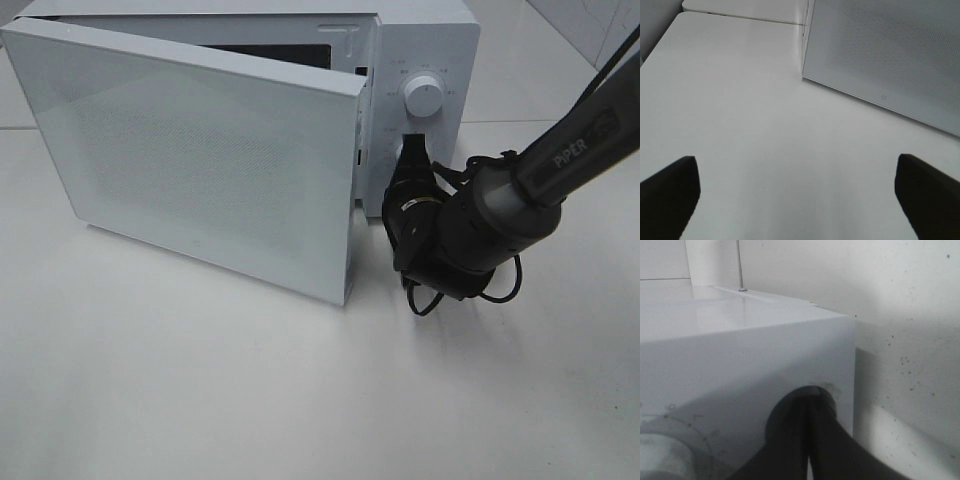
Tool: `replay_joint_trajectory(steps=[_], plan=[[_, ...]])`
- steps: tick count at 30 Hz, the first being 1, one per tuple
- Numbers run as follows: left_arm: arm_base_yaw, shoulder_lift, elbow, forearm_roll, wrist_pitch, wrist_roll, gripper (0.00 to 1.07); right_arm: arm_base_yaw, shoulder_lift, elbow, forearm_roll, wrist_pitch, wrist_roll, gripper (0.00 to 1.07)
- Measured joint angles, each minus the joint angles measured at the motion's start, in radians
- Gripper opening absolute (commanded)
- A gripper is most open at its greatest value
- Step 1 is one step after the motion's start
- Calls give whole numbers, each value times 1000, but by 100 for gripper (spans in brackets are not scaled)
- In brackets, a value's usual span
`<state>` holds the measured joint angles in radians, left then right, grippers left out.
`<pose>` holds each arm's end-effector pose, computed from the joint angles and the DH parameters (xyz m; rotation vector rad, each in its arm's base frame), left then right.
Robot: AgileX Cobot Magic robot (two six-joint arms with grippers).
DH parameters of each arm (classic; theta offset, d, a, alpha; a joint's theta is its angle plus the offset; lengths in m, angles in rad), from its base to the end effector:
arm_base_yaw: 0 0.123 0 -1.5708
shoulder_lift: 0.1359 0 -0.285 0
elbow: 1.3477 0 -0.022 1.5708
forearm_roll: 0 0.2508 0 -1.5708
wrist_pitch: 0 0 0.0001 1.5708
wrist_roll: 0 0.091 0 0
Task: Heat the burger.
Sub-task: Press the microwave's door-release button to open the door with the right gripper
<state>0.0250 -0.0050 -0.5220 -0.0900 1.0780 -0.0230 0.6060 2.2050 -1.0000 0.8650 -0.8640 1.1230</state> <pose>-0.0089 -0.0074 0.2822 -0.0423 2.0325 -0.1062 0.3540 0.1813 0.0781 1.4506 1.4733 0.9179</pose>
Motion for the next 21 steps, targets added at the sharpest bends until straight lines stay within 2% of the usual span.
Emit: replay_joint_trajectory(steps=[21], plan=[[0,0,0,0,0,0,98,-11,-36,29,-30,32,-1,0]])
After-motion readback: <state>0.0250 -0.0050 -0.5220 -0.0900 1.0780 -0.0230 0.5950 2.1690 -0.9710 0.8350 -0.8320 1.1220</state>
